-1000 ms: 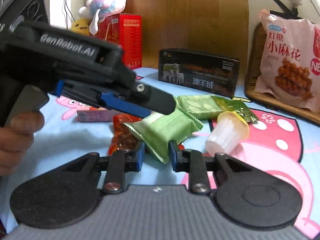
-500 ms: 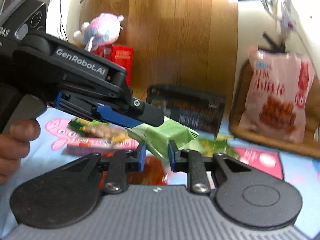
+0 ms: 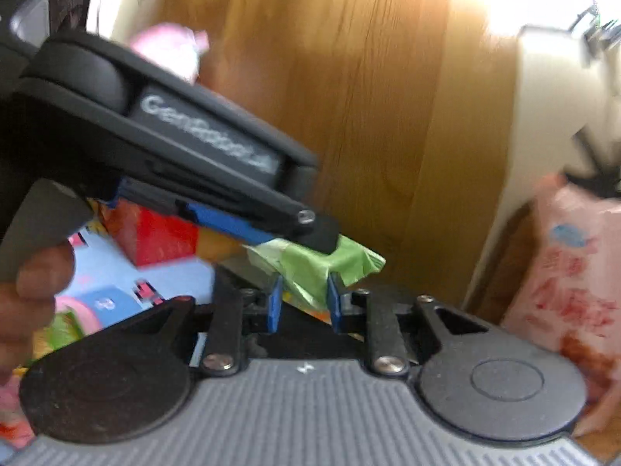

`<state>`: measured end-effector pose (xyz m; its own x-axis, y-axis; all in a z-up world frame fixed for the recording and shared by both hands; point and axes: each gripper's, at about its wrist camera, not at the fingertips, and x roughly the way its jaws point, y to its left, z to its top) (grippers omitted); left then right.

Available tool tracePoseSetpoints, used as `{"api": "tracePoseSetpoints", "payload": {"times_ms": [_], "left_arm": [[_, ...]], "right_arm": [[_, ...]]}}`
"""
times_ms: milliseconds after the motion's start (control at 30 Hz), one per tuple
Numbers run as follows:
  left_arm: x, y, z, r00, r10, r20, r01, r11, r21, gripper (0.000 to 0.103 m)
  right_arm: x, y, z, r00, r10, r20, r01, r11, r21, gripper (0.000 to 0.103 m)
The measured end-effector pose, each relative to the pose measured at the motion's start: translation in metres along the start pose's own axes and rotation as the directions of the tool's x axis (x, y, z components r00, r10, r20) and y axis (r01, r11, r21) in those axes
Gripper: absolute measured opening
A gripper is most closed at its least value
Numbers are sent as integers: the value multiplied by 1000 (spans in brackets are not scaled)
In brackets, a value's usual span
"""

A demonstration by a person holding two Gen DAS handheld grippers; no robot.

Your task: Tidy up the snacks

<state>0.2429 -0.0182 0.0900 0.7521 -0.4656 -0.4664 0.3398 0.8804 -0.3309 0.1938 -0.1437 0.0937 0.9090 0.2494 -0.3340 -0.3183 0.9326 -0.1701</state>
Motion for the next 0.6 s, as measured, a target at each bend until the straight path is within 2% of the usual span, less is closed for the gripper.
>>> {"api": "tracePoseSetpoints", "payload": {"times_ms": [67,100,167,233,333,400,467,600], "left_arm": [[3,9,-4,1000,1,-6,-2,999,-46,47],[-3,14,-9,1000,-13,9,13,998,-54,48],[-14,21,-19,1000,11,28,-9,999,-48,48],[-26,27,-31,1000,7,23,-6,999,-51,48],[-34,28,-44,998,-42,-48,39,997,-67,48],[-32,19,-56,989,-106,-99,98,991,-88,49],[-23,7,-68,975,-160,-156,143,983,-117,49],[-11,-18,-81,953,-197,-229,179,979,-99,49]], "right_arm": [[11,-14,2,997,-69,-35,71,996,52,32],[5,-24,1,998,-58,-38,61,994,89,32],[-16,-46,-5,999,-26,-21,29,983,180,34],[-43,-72,-19,999,-26,-37,35,959,280,34],[-81,-94,-44,996,19,-83,14,926,378,35],[-97,-104,-64,991,5,-135,52,907,418,35],[-106,-112,-85,984,17,-176,73,866,494,35],[-125,-124,-123,977,72,-201,88,722,687,36]]}}
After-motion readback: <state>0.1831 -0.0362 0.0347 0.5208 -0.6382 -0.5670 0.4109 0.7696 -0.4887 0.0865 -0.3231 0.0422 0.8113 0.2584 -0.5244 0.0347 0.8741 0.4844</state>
